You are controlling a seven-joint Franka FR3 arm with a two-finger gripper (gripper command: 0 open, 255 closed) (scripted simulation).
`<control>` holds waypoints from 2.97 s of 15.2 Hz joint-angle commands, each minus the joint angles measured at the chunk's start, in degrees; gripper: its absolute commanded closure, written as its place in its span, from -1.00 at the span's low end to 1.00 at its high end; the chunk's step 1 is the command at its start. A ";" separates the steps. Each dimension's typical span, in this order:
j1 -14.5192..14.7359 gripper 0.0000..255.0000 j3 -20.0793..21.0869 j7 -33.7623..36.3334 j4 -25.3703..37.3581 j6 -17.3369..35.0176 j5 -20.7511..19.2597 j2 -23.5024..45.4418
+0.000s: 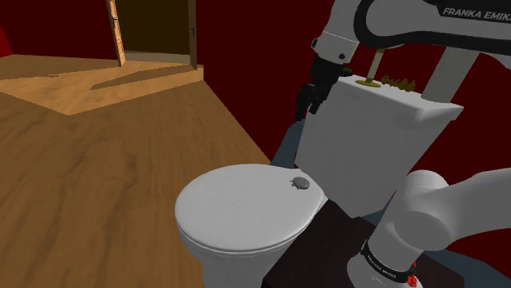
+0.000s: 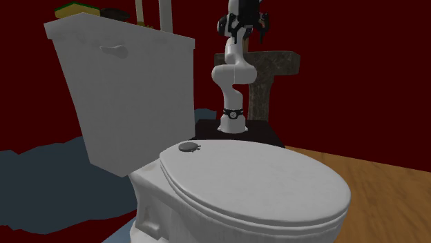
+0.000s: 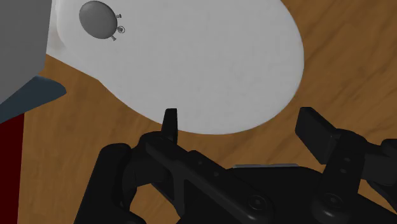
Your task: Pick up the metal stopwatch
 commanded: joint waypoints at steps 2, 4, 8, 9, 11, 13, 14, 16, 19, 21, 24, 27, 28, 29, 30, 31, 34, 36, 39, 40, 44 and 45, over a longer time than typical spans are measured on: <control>0.00 -1.00 -0.84 -1.39 -1.89 1.21 -0.40 -0.47; -0.06 -1.00 -2.57 -4.19 -5.49 3.67 -1.28 -1.19; -0.52 -1.00 -6.23 -9.85 -11.95 8.85 -3.35 -1.67; -0.71 -1.00 -7.19 -11.29 -13.40 10.21 -3.92 -1.56; -1.13 -1.00 -9.18 -14.18 -16.10 13.06 -5.14 -1.04; -1.64 -1.00 -11.26 -17.12 -18.51 16.06 -6.42 -0.08; -1.91 -1.00 -12.33 -18.60 -19.60 17.62 -7.08 0.58; -2.46 -1.00 -14.54 -21.59 -21.53 20.90 -8.41 2.27; -3.26 -1.00 -17.99 -26.16 -23.78 26.17 -10.37 5.81; -3.68 -1.00 -20.39 -29.28 -24.81 29.90 -11.55 8.85; -3.93 -1.00 -24.18 -34.13 -25.61 35.77 -12.91 14.40; -3.51 -1.00 -28.18 -39.44 -25.50 41.81 -13.28 21.03; -3.16 -1.00 -29.57 -41.39 -25.27 43.82 -13.04 23.45; -2.67 -1.00 -31.00 -43.47 -24.94 45.82 -12.57 25.97; -2.03 -1.00 -32.48 -45.72 -24.51 47.80 -11.79 28.58; -1.25 -1.00 -33.97 -48.20 -23.99 49.73 -10.63 31.28; 1.97 -1.00 -38.39 -57.76 -21.86 55.09 -3.81 40.01; 3.16 -1.00 -39.30 -62.44 -21.10 57.29 0.95 43.76; 3.89 -1.00 -38.86 -66.75 -21.00 59.90 6.83 47.29; 3.98 -1.00 -38.48 -68.40 -20.90 60.69 9.08 48.51; 3.41 -1.00 -36.62 -72.91 -20.47 62.56 15.21 51.64; 3.39 1.00 -36.61 -72.96 -20.45 62.55 15.25 51.66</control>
